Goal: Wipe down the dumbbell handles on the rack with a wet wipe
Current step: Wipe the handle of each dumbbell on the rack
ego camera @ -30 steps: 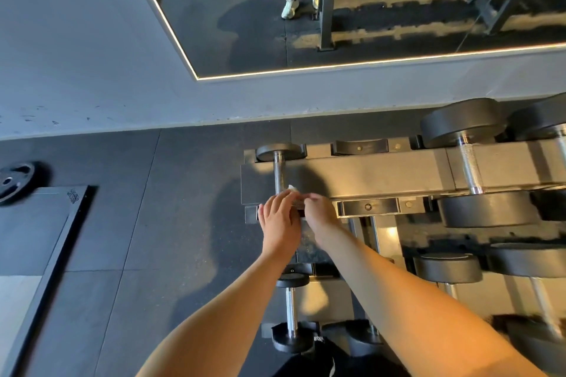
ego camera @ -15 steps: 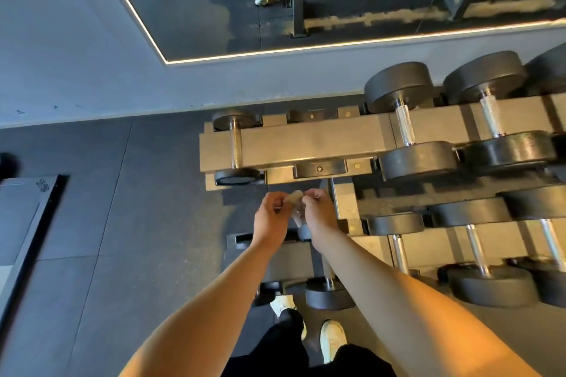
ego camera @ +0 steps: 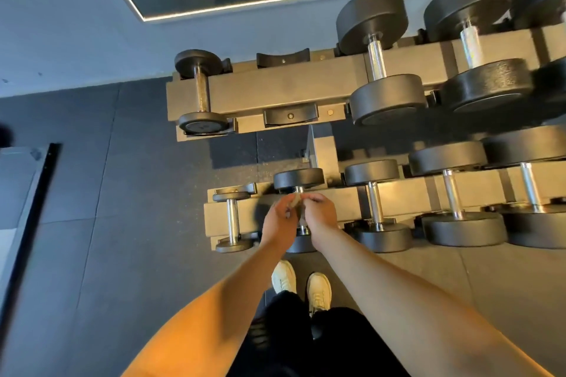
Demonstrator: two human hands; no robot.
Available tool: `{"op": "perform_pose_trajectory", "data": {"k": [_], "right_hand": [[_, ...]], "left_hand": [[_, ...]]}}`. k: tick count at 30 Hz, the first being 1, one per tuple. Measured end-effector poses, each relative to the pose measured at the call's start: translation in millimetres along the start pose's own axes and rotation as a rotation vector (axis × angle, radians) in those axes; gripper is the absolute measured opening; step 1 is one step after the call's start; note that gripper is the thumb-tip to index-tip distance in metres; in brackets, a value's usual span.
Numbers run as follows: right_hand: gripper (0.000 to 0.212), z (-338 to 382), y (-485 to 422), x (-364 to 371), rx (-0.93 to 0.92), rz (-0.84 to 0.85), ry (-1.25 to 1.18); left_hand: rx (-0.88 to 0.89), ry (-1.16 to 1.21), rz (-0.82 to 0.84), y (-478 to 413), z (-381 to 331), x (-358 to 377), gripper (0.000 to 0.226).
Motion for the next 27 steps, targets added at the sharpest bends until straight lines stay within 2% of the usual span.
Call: {"op": "perform_pose_trajectory", "data": {"k": [5, 8, 11, 13, 17, 23, 27], "right_hand": [[0.031, -32.8, -16.0, -1.8, 0.008, 0.022, 0.088], [0.031, -48.3, -31.2, 1.3, -0.007, 0.038, 0.128], [0.024, -58.3, -49.0, 4.2, -0.031, 0.017, 0.130], [0.020, -65.1, -63.0, 6.6, -0.033, 0.006, 0.145], [0.016, -75.6, -95.9, 12.5, -0.046, 0.000, 0.196], [0.018, -99.7, -129.2, 15.3, -0.124, -0.027, 0.383], [0.020, -110.2, -135.9, 19.3, -0.159, -0.080, 0.596]], "left_hand": [[-0.072, -0.159, -0.004, -9.2, 41.6, 16.8, 0.025], [-0.135, -0.149, -0.016, -22.8, 61.8, 25.0, 0.021], [-0.223, -0.053, -0.138, -39.9, 78.4, 26.6, 0.013], [-0.267, -0.011, -0.189, -52.9, 86.5, 30.4, 0.018], [-0.249, 0.051, -0.255, -94.8, 101.3, 42.6, 0.016], [-0.199, 0.163, -0.243, -137.0, 114.9, 74.4, 0.018], [-0.187, 0.081, -0.227, -144.2, 120.2, 81.2, 0.022]]}}
Point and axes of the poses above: each hand's wrist, its own y-axis away from the middle knuckle, its own x-axis out of the palm, z = x × y, the point moved 7 cm from there along -y, towards the middle knuckle
